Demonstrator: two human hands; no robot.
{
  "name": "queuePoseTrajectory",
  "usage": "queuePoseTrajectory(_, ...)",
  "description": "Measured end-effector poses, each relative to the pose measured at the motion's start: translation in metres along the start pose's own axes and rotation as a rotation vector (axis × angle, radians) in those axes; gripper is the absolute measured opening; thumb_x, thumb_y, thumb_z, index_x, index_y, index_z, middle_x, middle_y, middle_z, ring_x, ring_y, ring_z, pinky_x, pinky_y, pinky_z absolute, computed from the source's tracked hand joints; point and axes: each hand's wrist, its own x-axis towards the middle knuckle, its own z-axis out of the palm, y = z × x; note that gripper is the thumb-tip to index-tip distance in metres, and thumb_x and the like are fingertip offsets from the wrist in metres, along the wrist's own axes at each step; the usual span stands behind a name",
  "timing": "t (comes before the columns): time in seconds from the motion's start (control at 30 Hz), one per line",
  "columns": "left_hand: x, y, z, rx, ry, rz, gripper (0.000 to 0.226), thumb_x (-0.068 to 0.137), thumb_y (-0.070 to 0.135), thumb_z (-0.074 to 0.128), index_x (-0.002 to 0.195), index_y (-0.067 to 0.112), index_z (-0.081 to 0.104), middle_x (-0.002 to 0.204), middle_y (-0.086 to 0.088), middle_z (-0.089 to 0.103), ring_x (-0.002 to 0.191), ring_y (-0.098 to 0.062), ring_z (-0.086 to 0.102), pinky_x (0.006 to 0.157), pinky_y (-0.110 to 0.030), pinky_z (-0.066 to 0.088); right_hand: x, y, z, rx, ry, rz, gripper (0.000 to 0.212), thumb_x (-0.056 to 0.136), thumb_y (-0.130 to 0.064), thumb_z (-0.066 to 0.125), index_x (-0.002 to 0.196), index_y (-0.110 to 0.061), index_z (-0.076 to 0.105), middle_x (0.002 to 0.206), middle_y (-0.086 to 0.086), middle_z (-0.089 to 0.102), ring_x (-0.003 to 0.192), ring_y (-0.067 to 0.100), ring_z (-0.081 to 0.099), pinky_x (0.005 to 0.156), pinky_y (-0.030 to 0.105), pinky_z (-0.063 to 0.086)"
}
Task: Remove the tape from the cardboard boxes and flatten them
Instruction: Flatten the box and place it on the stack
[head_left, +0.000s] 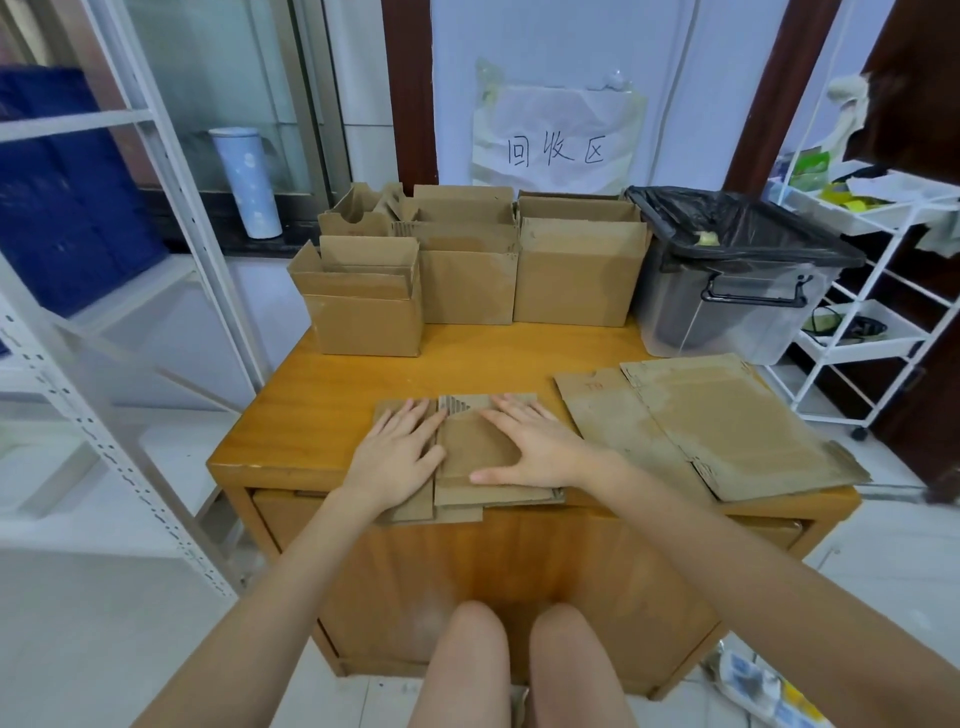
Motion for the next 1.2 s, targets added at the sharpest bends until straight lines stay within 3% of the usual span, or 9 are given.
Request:
queuePoseTrajectory(0.2,0.017,-0.011,0.002,0.041,0.004,0.0,0.056,0.1,0.049,0.017,0.153,0.032,0.015,0.162,0.004,0.009,0.148,-0.012,0.003,0.12,-0.031,0.001,0.015,0.002,-0.008,-0.043,-0.207,-0.007,0.12,0.067,-0.08,0.058,0.153,-0.026,-0.006,0.159,0.009,-0.019,0.145,0.023,-0.022,0.117,0.051,-0.011)
queuePoseTrajectory(0.47,0.041,-0.016,0.001,0.043,0.048,-0.01,0.052,0.102,0.045,0.028,0.152,0.033,0.02,0.161,0.004,0.014,0.148,-0.013,0.007,0.12,-0.031,0.005,0.035,0.012,-0.012,-0.052,-0.223,0.023,0.12,0.067,-0.08,0.057,0.153,-0.028,-0.008,0.158,0.009,-0.022,0.144,0.022,-0.025,0.117,0.051,-0.013)
queuePoseTrajectory(0.57,0.044,-0.015,0.002,0.061,0.14,-0.054,0.052,0.099,0.046,0.035,0.148,0.031,0.032,0.157,0.0,0.028,0.145,-0.017,0.021,0.116,-0.034,0.017,0.036,0.013,-0.011,-0.035,-0.193,0.036,0.118,0.066,-0.081,0.056,0.153,-0.029,-0.004,0.159,0.008,-0.019,0.145,0.021,-0.023,0.118,0.05,-0.011)
queuePoseTrajectory(0.63,0.043,-0.014,0.002,0.125,0.217,-0.117,0.049,0.095,0.046,0.043,0.138,0.025,0.05,0.142,-0.006,0.048,0.131,-0.023,0.042,0.103,-0.036,0.031,0.033,0.012,-0.012,-0.042,-0.152,0.064,0.115,0.067,-0.082,0.055,0.154,-0.03,0.001,0.16,0.009,-0.016,0.146,0.023,-0.019,0.119,0.048,-0.007)
queuePoseTrajectory(0.7,0.038,-0.012,0.002,0.236,0.338,-0.186,0.036,0.089,0.041,0.054,0.107,0.014,0.07,0.105,-0.013,0.065,0.096,-0.03,0.058,0.081,-0.038,0.039,0.027,0.008,-0.011,-0.067,-0.064,0.138,0.108,0.067,-0.083,0.053,0.153,-0.03,0.013,0.16,0.012,-0.008,0.148,0.026,-0.011,0.12,0.047,0.002)
queuePoseTrajectory(0.8,0.031,-0.005,0.005,0.3,0.449,-0.345,0.026,0.084,0.029,0.063,0.072,0.007,0.07,0.074,-0.015,0.06,0.068,-0.031,0.055,0.066,-0.037,0.038,0.015,0.0,-0.002,-0.08,0.038,0.303,0.098,0.072,-0.084,0.044,0.15,-0.029,0.024,0.158,0.018,0.01,0.146,0.034,0.007,0.116,0.047,0.021)
queuePoseTrajectory(0.87,0.027,0.002,0.004,0.264,0.391,-0.406,0.03,0.091,0.031,0.055,0.081,0.008,0.07,0.082,-0.016,0.06,0.077,-0.032,0.056,0.073,-0.038,0.038,0.009,-0.006,0.005,-0.038,0.024,0.351,0.094,0.076,-0.082,0.039,0.152,-0.03,0.018,0.157,0.019,0.015,0.146,0.035,0.011,0.115,0.047,0.023)
queuePoseTrajectory(1.0,0.022,0.014,0.003,0.175,0.23,-0.511,0.047,0.098,0.049,0.036,0.121,0.014,0.057,0.123,-0.016,0.048,0.109,-0.034,0.048,0.091,-0.04,0.035,0.007,-0.01,0.003,0.087,-0.002,0.354,0.094,0.079,-0.079,0.042,0.152,-0.027,0.014,0.158,0.019,0.011,0.147,0.033,0.004,0.118,0.046,0.014)
queuePoseTrajectory(1.2,0.014,0.028,0.0,0.034,0.213,-0.516,0.059,0.093,0.06,0.039,0.127,0.013,0.052,0.13,-0.016,0.04,0.113,-0.037,0.044,0.096,-0.041,0.033,0.007,-0.015,-0.005,0.239,0.069,0.356,0.092,0.079,-0.07,0.057,0.149,-0.019,0.027,0.142,0.016,0.036,0.133,0.033,0.032,0.109,0.041,0.033)
